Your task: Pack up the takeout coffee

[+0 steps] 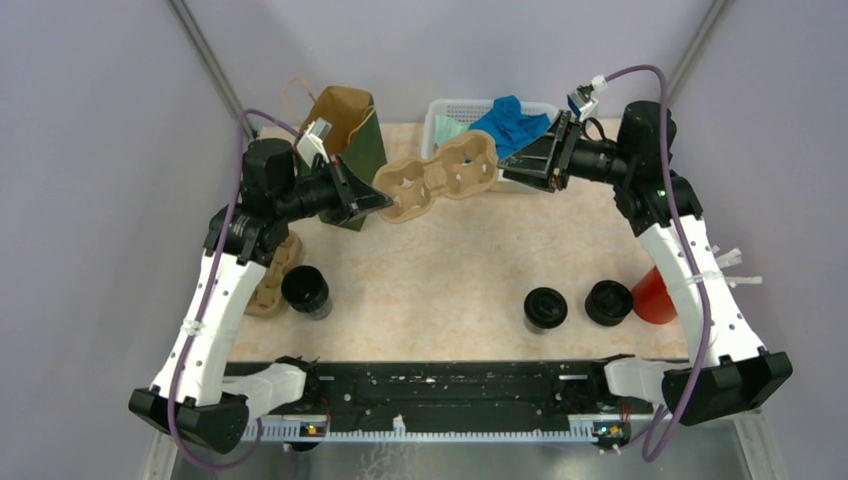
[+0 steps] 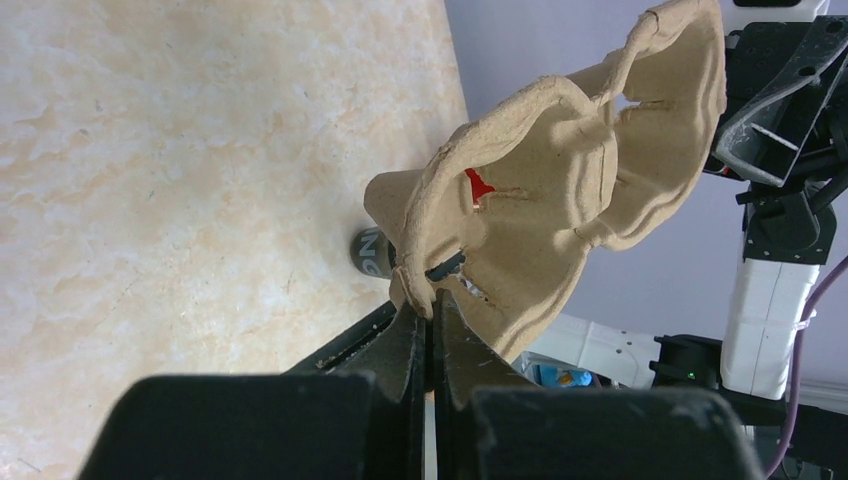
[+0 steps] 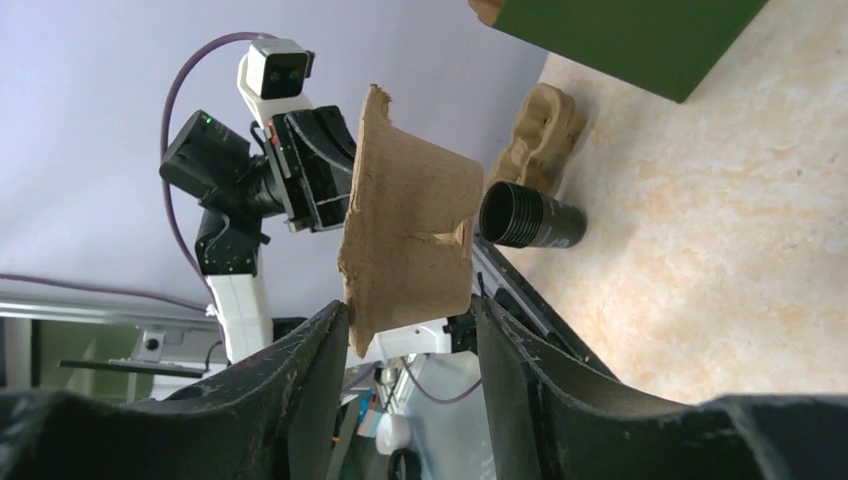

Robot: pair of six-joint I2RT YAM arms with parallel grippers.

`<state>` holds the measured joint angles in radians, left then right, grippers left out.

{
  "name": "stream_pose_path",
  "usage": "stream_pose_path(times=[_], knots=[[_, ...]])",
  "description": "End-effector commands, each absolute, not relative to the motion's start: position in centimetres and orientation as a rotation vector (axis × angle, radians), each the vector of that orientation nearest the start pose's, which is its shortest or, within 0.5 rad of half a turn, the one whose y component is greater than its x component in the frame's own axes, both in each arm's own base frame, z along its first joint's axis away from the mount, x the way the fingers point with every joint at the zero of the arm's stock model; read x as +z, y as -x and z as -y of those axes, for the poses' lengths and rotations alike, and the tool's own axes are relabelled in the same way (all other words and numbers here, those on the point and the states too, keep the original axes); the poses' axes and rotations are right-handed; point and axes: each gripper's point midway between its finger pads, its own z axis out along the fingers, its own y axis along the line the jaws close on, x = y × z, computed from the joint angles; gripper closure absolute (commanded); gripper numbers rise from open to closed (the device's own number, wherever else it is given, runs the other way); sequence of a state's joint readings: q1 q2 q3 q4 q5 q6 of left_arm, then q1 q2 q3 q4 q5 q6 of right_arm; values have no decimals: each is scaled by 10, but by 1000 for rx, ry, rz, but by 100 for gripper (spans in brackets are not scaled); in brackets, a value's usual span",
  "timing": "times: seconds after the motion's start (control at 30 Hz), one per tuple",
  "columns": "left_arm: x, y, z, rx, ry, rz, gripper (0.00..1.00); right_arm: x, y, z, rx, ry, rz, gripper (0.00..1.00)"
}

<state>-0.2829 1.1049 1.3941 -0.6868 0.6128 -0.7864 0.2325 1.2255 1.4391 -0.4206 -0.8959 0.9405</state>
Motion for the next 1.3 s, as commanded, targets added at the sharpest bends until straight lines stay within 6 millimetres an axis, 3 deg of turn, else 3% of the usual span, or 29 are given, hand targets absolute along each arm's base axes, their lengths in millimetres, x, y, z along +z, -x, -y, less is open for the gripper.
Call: stream_pose_path(times=[0.0,0.37,1.0,1.13,1.23,1.27], knots=[[392,-243,204,-1279,-2,-2069,100,435,-258,-226,1644,60,-1928,49],[391,-244,202,-1268,-10,-2073,100,430,-255,-221,1647,17,-1921,46],[391,-246,204,-1281,-10,-2070,100,423,-255,-224,1687,32,-1922,83],[392,-248,203,-1283,3,-2067,100,413,-253,-225,1680,30,-1950,87],[392,-249,204,-1289,15,-2068,100,403,-255,-223,1643,14,-1986,100],[393,-249,204,-1290,20,-2066,100,399,-256,-222,1623,6,-2001,100]])
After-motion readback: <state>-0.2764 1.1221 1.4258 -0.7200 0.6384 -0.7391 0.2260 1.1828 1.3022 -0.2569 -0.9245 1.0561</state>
